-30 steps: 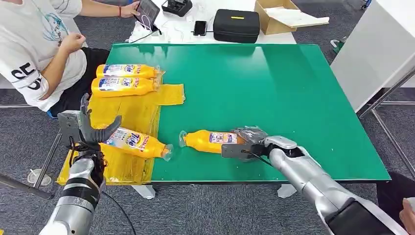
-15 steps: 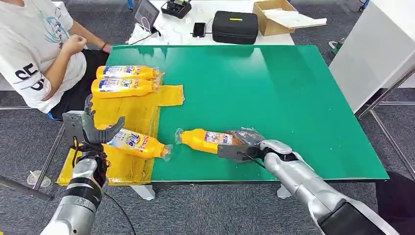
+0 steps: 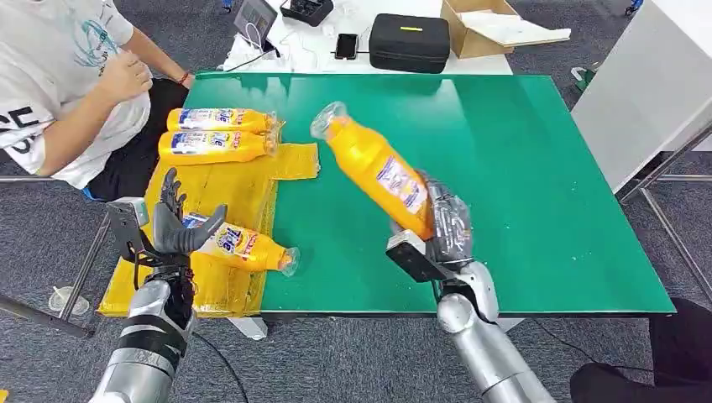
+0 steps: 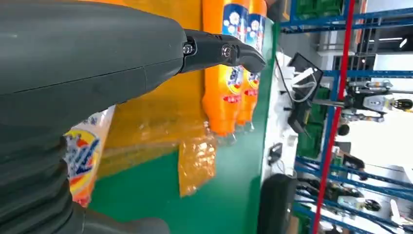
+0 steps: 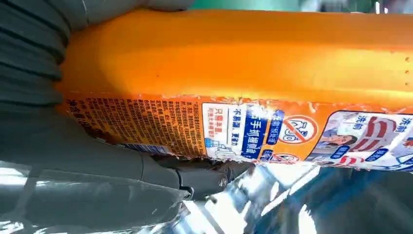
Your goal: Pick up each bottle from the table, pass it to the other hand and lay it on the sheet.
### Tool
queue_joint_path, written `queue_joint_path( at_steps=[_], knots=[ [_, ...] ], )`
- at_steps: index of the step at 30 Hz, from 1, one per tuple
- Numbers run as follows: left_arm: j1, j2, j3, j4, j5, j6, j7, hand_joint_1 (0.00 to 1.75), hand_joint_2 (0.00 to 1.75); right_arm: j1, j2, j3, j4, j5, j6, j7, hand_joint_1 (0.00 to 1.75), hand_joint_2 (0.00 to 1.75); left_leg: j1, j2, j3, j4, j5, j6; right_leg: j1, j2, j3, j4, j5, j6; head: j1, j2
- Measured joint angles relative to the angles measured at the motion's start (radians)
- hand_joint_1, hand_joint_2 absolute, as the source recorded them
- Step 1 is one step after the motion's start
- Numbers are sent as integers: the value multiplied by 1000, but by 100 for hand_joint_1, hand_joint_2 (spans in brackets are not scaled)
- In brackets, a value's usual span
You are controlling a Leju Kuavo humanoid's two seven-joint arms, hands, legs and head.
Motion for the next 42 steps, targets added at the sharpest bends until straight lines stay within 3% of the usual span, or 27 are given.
queue_joint_path(
  at_steps=[3,8,14,18,26,33,42],
  knots=[
    [7,-8,0,-23,13,-9,6,0,175,34,19,-60,-62,2,-16,-19,175,175,-1,0,-2,0,0,1,-2,0,-1,0,0,0,0,0],
    [20,-28,-16,-69,104,-98,68,0,175,86,67,-151,-144,-22,-114,-139,175,175,-2,0,-2,0,0,1,-2,-1,-2,0,0,0,0,0],
    [61,-42,-85,-138,317,-321,190,0,175,127,110,-245,-172,-79,-109,-262,175,175,-1,0,-3,0,-1,1,-2,-1,-3,0,0,0,0,0],
    [104,-41,-157,-181,477,-468,248,0,175,140,126,-253,-126,-136,-21,-322,175,175,-1,0,-3,0,-1,1,-2,-1,-3,0,0,0,0,0],
    [137,-30,-286,-219,542,-516,265,0,175,144,173,-199,18,-142,34,-338,171,175,-1,0,-4,0,-1,1,-1,-1,-4,0,0,0,0,0],
    [134,-17,-388,-212,542,-523,261,0,175,87,223,-66,195,-170,56,-339,173,175,-1,0,-4,0,-1,1,-1,-1,-4,0,0,0,0,0],
    [97,-1,-462,-134,523,-521,253,0,175,4,279,20,411,-84,46,-328,175,175,-1,0,-4,0,-1,1,-1,-1,-5,0,0,0,0,0]
  ],
)
